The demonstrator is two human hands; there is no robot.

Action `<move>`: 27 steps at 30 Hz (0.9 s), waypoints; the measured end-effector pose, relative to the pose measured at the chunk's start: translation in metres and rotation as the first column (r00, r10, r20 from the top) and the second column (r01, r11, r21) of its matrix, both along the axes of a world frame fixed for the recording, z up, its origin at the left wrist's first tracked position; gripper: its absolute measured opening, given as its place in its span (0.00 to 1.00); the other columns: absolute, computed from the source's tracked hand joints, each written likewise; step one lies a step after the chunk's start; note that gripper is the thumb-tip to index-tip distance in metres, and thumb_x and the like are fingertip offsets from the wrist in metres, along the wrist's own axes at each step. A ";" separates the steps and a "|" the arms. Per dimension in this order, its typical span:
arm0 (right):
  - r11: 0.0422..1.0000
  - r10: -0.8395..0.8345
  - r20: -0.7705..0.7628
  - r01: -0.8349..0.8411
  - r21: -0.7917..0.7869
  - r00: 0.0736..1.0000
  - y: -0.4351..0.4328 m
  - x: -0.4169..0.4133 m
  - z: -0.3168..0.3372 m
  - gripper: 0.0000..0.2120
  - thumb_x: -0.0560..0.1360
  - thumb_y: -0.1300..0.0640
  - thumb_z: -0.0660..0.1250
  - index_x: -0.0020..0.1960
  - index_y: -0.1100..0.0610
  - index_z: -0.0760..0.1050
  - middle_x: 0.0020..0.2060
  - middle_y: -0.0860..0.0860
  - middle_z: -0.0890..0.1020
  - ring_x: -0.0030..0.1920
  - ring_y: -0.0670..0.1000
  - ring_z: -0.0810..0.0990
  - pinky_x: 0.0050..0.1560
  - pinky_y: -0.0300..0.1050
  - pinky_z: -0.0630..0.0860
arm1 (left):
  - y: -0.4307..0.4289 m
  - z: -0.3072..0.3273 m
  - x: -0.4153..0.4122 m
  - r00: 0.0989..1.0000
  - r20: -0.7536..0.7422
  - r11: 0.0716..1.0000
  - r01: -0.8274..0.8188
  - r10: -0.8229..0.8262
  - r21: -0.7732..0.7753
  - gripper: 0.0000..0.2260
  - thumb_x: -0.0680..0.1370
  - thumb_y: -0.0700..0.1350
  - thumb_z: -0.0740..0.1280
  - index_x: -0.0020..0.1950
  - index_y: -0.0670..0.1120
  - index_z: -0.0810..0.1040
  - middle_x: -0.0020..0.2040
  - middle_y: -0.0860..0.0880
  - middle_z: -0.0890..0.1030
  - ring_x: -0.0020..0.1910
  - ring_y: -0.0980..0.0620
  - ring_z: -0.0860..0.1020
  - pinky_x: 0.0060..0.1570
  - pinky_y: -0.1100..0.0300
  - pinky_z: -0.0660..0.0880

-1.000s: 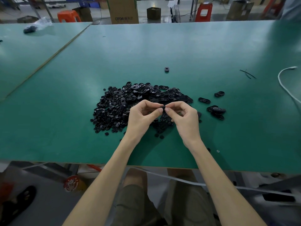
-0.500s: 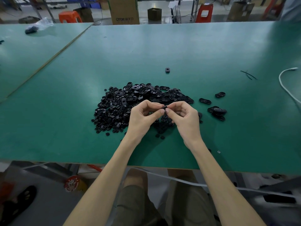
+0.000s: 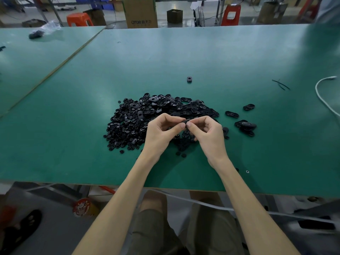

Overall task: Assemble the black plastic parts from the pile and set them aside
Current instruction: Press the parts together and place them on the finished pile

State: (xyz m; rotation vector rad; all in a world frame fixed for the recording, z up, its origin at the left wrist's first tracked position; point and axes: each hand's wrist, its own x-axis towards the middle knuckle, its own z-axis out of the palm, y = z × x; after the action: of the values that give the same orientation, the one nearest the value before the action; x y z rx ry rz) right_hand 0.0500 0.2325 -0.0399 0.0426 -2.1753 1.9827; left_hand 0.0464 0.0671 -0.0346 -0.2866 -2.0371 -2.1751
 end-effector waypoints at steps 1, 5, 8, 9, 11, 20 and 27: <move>1.000 0.004 -0.006 -0.004 -0.004 1.000 0.000 0.000 0.000 0.02 0.77 0.56 0.76 0.47 0.51 0.83 0.42 0.47 0.87 0.43 0.50 0.84 0.44 0.50 0.80 | 0.000 0.000 0.000 1.000 0.000 1.000 0.000 0.000 -0.002 0.06 0.75 0.39 0.78 0.49 0.47 0.85 0.50 0.47 0.88 0.51 0.46 0.86 0.55 0.55 0.82; 0.999 0.033 -0.041 -0.035 -0.029 0.999 0.000 0.001 0.002 0.05 0.77 0.58 0.76 0.46 0.49 0.82 0.41 0.48 0.86 0.42 0.49 0.83 0.42 0.48 0.79 | 0.000 0.001 0.001 1.000 -0.017 1.000 0.003 -0.003 0.000 0.07 0.75 0.38 0.77 0.51 0.46 0.84 0.51 0.46 0.87 0.52 0.46 0.86 0.55 0.56 0.82; 0.998 0.044 -0.045 -0.046 -0.051 0.998 0.000 0.001 0.003 0.06 0.76 0.59 0.77 0.46 0.49 0.82 0.42 0.50 0.86 0.43 0.49 0.83 0.41 0.45 0.77 | -0.001 0.001 0.001 0.999 -0.041 1.000 0.026 -0.026 -0.005 0.08 0.76 0.38 0.76 0.54 0.44 0.83 0.52 0.44 0.86 0.53 0.45 0.85 0.57 0.53 0.81; 0.997 0.045 -0.044 -0.047 -0.058 0.998 0.000 0.001 0.003 0.06 0.76 0.59 0.77 0.46 0.49 0.82 0.42 0.51 0.86 0.43 0.49 0.83 0.41 0.45 0.77 | -0.001 0.001 0.001 0.999 -0.042 1.000 0.028 -0.028 -0.002 0.08 0.76 0.38 0.76 0.55 0.43 0.83 0.53 0.44 0.86 0.54 0.45 0.85 0.57 0.53 0.81; 0.997 0.044 -0.044 -0.046 -0.064 0.998 0.001 0.001 0.002 0.07 0.76 0.58 0.77 0.46 0.47 0.82 0.42 0.52 0.85 0.42 0.49 0.82 0.41 0.46 0.77 | -0.001 0.001 0.001 0.999 -0.039 1.000 0.025 -0.025 0.002 0.09 0.76 0.37 0.76 0.55 0.42 0.83 0.53 0.44 0.86 0.54 0.46 0.85 0.56 0.56 0.81; 0.996 0.047 -0.003 -0.047 -0.078 0.999 0.001 0.000 0.002 0.11 0.73 0.59 0.81 0.51 0.48 0.82 0.45 0.51 0.86 0.48 0.57 0.85 0.42 0.45 0.80 | -0.001 0.000 0.000 0.999 -0.043 0.999 0.032 -0.033 -0.015 0.08 0.78 0.33 0.73 0.55 0.41 0.83 0.51 0.46 0.87 0.52 0.50 0.85 0.53 0.61 0.80; 0.994 0.061 -0.003 -0.061 -0.090 0.998 0.000 0.002 0.003 0.09 0.72 0.61 0.81 0.49 0.54 0.83 0.43 0.51 0.88 0.45 0.54 0.87 0.39 0.41 0.80 | 0.000 -0.002 -0.001 0.999 -0.036 0.995 0.021 -0.024 -0.103 0.07 0.78 0.34 0.73 0.54 0.43 0.83 0.50 0.46 0.87 0.51 0.49 0.86 0.52 0.59 0.80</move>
State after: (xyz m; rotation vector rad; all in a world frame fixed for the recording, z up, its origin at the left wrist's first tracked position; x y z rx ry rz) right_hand 0.0522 0.2325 -0.0365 0.0976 -2.1061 2.1109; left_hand 0.0452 0.0675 -0.0368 -0.3614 -2.1383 -2.0653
